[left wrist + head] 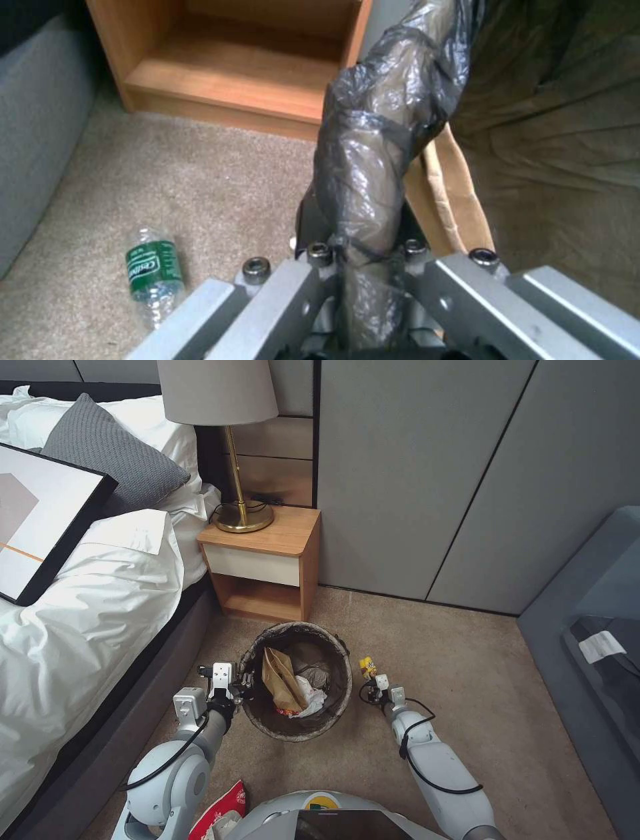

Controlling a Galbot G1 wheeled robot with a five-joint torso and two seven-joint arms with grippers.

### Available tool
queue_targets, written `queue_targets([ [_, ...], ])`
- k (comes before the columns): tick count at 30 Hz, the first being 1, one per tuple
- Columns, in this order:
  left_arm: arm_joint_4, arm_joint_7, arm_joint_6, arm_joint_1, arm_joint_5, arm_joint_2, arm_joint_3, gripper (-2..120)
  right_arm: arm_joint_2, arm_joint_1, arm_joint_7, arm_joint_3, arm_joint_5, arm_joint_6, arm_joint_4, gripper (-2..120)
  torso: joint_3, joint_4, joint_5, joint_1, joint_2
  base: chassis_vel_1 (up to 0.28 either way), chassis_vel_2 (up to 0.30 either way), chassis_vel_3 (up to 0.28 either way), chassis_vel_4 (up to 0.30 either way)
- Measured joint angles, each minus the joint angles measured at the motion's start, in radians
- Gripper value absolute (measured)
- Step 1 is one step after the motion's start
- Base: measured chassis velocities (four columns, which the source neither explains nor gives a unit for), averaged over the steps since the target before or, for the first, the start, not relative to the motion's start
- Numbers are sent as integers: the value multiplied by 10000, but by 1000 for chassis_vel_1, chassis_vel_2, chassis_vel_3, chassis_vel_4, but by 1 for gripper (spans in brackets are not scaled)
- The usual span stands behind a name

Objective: Pick up the trash bin, then pick up the garbage from the floor and place it into the trash bin.

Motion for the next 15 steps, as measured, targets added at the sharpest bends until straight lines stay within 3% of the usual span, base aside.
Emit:
queue_targets([
  [7,16,2,-4,-3,3,14,-4,0,-44,-104,81,111,-30,123,211,0,0,-1,1,0,0,0,0,0,0],
  [15,48,11,-36,-16,7,62,21,0,-342,-893,1178,298,403,165,2604,0,0,0,0,0,0,0,0,0,0],
])
